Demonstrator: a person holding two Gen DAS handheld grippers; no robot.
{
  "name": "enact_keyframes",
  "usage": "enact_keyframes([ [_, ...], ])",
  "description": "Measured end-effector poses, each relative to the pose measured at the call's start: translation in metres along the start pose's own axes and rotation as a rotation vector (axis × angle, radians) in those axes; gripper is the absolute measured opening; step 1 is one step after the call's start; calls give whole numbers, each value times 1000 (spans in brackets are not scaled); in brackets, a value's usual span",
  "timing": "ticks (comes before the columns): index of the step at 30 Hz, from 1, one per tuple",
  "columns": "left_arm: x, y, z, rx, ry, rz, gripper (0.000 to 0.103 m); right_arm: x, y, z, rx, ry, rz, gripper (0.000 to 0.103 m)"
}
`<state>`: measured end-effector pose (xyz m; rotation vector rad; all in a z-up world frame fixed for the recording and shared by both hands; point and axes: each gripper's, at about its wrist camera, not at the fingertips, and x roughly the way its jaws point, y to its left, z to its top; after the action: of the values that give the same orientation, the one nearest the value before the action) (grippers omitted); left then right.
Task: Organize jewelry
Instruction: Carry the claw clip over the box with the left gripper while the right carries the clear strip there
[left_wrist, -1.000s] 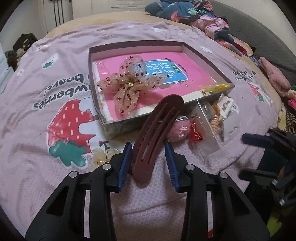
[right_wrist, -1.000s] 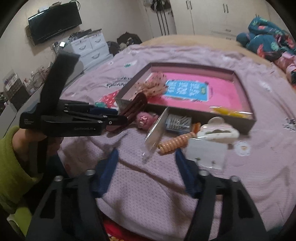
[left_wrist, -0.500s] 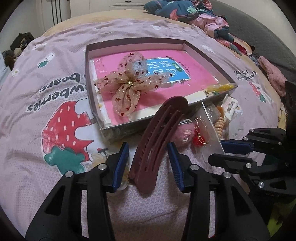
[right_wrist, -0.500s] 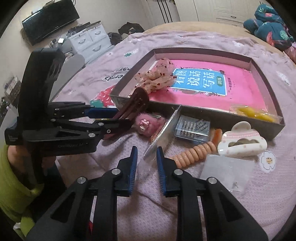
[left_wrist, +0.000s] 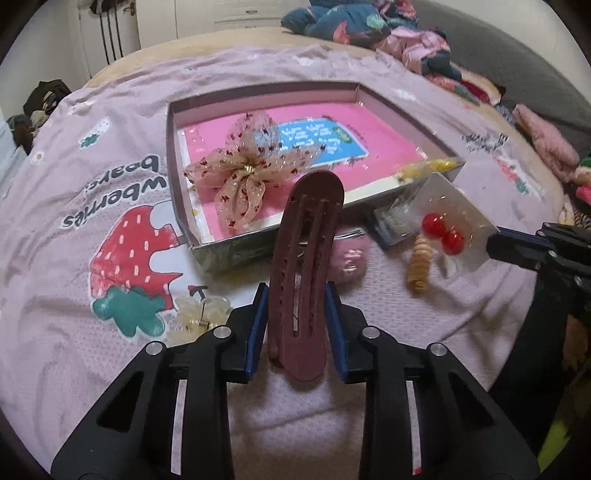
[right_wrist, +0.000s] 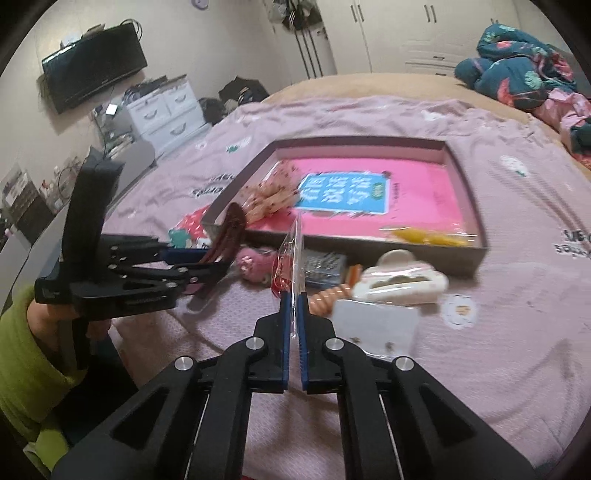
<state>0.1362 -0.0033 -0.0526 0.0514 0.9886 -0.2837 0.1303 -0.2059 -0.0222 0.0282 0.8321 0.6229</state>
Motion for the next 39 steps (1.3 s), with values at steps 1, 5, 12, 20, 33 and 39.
enact_keyframes([
  [1,-6,0,-2,-4,-16,4,22,-5,-3,-1,5,-8,-5,4],
  [5,-24,3,-8,-41,-57,-3,22,-21,-14,-2,28,-39,-22,4],
  [12,-52,7,-17,-97,-119,6,22,-42,-25,-2,42,-81,-53,4],
  [20,-80,11,-6,-117,-186,33,22,-62,-30,5,43,-132,-59,4],
  [33,-99,-3,42,-103,-282,3,22,-85,-35,39,28,-216,-62,4],
  [39,-101,-13,64,-84,-317,-17,22,-91,-40,53,24,-246,-77,4],
])
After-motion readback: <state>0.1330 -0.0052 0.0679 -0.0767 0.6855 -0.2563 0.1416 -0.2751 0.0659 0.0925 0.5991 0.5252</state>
